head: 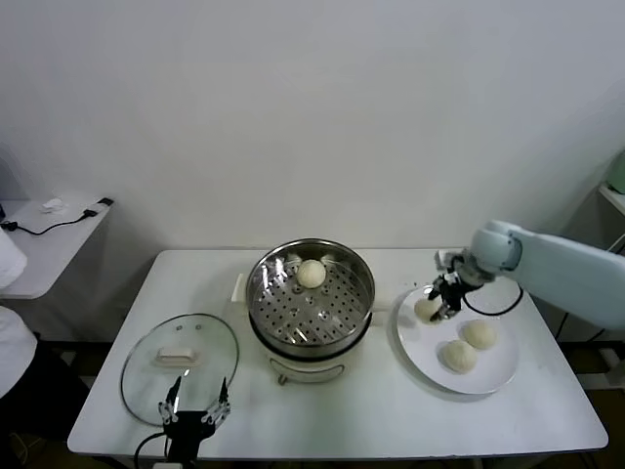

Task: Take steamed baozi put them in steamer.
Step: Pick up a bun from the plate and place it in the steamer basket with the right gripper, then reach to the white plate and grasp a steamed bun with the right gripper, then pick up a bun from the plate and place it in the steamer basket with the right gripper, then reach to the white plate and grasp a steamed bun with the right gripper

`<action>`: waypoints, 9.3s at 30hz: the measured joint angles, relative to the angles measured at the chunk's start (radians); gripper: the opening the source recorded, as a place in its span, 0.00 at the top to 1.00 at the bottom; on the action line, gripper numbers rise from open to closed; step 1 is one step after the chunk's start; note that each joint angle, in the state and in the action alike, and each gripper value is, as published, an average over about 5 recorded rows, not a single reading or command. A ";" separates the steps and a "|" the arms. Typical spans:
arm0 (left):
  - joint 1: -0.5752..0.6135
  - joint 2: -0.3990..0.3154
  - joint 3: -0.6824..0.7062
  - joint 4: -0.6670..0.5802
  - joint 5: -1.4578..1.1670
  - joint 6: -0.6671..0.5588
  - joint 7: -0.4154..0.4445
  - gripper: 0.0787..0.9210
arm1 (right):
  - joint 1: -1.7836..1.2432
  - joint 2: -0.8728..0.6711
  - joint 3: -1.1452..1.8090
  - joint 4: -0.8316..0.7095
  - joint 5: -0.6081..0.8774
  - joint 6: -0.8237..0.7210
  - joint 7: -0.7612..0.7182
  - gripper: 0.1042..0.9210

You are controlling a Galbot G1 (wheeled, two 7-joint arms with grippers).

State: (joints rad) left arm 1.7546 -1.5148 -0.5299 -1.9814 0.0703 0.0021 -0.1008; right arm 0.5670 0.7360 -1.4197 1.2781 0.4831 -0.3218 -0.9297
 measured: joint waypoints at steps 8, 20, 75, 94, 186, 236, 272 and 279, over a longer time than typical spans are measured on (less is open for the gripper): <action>-0.009 0.008 0.015 0.001 -0.002 0.005 0.003 0.12 | 0.242 0.076 -0.046 0.093 0.203 -0.057 0.026 0.48; 0.002 0.013 0.020 -0.011 -0.002 0.005 0.002 0.12 | 0.304 0.313 -0.057 0.180 0.414 -0.187 0.164 0.48; 0.010 -0.012 0.040 -0.021 0.015 0.000 -0.004 0.12 | 0.279 0.278 -0.127 0.132 0.318 -0.044 0.062 0.12; 0.004 -0.009 0.012 -0.043 0.001 0.005 0.002 0.12 | 0.230 -0.172 -0.302 0.218 0.022 0.066 -0.058 0.12; 0.009 -0.013 0.004 -0.050 0.011 -0.014 -0.002 0.12 | 0.192 0.381 -0.071 0.277 -0.382 0.667 -0.057 0.34; 0.005 -0.019 0.023 -0.045 0.028 -0.031 -0.006 0.12 | 0.278 0.024 -0.207 0.057 -0.150 0.380 -0.175 0.12; 0.026 -0.034 0.016 -0.025 0.040 -0.037 -0.007 0.12 | -0.426 -0.105 0.291 -0.237 -0.327 0.111 -0.060 0.14; 0.021 -0.034 0.019 -0.018 0.043 -0.035 -0.008 0.12 | -0.452 -0.092 0.326 -0.255 -0.337 0.108 -0.059 0.26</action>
State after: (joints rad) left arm 1.7755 -1.5485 -0.5110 -1.9990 0.1129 -0.0327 -0.1085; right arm 0.1151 0.6444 -1.0933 1.0230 0.1457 -0.2136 -0.9884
